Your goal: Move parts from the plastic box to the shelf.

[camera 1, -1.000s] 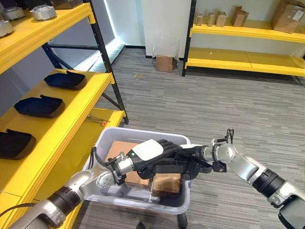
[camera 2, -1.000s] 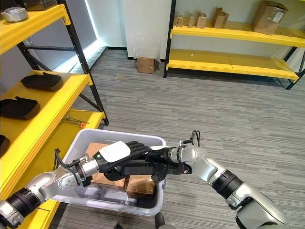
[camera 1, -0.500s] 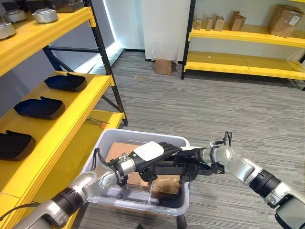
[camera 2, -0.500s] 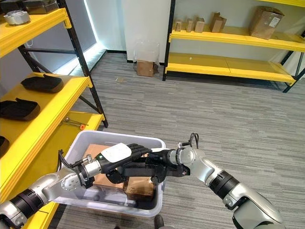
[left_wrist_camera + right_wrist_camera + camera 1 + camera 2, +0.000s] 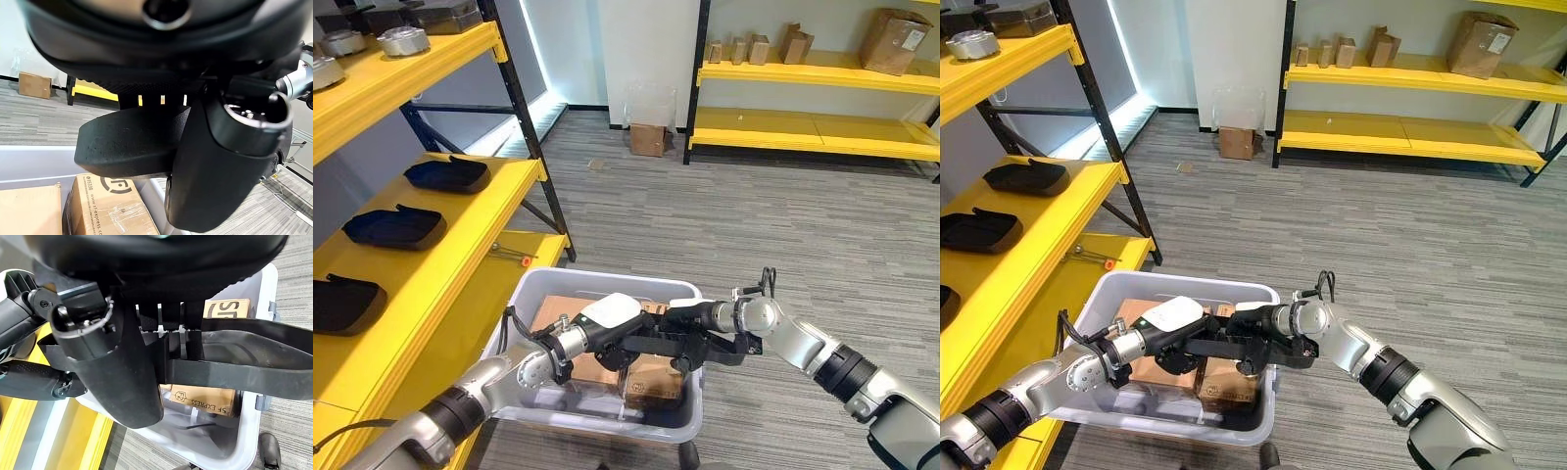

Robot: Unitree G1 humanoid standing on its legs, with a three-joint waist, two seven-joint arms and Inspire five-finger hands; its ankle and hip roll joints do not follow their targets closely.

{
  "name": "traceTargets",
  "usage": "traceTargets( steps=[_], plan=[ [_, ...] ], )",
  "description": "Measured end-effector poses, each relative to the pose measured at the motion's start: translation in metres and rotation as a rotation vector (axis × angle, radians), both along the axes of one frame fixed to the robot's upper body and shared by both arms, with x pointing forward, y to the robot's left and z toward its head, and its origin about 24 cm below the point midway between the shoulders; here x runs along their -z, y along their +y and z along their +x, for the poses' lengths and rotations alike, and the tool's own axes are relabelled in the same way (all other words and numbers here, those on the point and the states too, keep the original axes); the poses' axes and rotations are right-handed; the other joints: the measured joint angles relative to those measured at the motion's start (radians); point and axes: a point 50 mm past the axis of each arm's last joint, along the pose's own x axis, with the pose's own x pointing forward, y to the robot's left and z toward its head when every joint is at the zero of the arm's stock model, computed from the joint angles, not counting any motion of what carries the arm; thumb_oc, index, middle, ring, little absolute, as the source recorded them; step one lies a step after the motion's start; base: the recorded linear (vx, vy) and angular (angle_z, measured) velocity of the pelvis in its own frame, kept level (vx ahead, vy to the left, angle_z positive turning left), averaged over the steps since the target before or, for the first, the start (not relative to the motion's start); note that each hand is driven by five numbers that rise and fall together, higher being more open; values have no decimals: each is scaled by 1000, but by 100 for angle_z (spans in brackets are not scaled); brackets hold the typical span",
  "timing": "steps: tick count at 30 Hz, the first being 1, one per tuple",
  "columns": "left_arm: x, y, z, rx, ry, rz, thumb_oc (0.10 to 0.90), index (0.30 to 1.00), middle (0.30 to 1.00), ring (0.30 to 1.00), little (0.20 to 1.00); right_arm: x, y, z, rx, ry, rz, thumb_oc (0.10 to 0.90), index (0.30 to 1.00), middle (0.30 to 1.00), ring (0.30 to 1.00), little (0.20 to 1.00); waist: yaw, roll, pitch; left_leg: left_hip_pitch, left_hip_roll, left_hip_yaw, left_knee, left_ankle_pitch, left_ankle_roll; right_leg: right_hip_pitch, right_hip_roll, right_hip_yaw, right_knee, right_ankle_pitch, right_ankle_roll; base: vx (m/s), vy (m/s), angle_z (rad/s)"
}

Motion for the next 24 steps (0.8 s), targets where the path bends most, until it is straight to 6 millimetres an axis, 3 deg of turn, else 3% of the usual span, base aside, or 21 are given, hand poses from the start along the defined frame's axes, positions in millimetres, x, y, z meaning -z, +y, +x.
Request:
traceTargets(
  steps=[19,20,21,22,24],
  plan=[
    [-4,2,3,-13,-63,5,400,300,300,300,300,-2,-1,2,42,-17,33,400,300,300,300,300,-1,3,0,0,1,-2,0,0,0,2,0,-2,0,-5,-5,0,0,0],
    [-4,2,3,-13,-62,5,400,300,300,300,300,-2,-1,2,45,-14,35,469,396,396,396,396,-1,3,0,0,1,-2,0,0,0,1,0,-2,0,-5,-5,0,0,0],
    [-4,2,3,-13,-63,5,400,300,300,300,300,-2,-1,2,48,-10,38,739,775,775,775,775,-1,3,0,0,1,-2,0,0,0,1,0,-2,0,-5,-5,0,0,0],
    [-4,2,3,-13,-63,5,400,300,300,300,300,-2,-1,2,48,-10,37,900,1000,1000,1000,1000,-1,3,0,0,1,-2,0,0,0,2,0,-2,0,-5,-5,0,0,0],
    [-3,2,3,-13,-63,6,400,300,300,300,300,-2,-1,2,49,-11,39,900,1000,1000,1000,1000,1,3,0,0,1,-2,0,0,0,2,0,-2,0,-5,-5,0,0,0]
  ],
)
